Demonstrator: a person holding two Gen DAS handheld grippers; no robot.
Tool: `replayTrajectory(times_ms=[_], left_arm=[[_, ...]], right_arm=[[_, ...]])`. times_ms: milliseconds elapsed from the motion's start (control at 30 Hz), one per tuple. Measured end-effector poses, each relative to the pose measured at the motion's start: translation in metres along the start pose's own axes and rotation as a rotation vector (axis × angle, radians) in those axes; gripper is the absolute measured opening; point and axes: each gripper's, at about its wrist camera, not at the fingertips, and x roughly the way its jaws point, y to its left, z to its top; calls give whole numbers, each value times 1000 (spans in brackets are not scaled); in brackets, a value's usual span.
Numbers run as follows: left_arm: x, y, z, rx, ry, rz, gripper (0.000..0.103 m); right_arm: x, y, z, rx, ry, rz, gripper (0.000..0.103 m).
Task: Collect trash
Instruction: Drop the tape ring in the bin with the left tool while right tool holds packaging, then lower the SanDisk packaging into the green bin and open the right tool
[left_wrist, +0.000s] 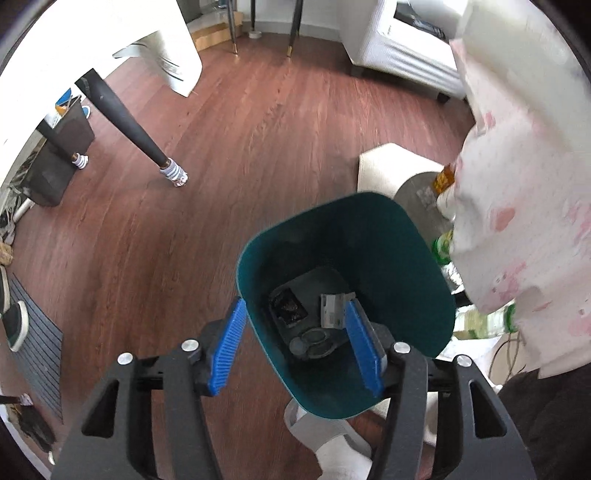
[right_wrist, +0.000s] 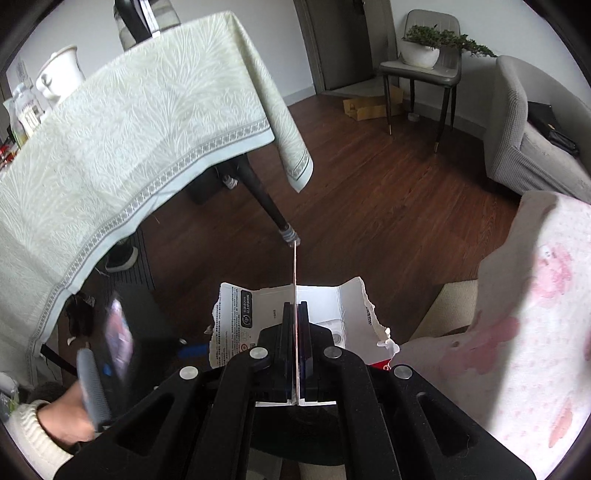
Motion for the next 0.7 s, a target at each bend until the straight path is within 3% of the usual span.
replayTrajectory(times_ms=[233,700], left_arm=[[-33,13,5,-22,-90,2,61],[-73,11,20,-26,-216,14,44]], right_arm=[[32,2,-9,2,68,-17,2],[78,6,-35,-32,199,-41,2]])
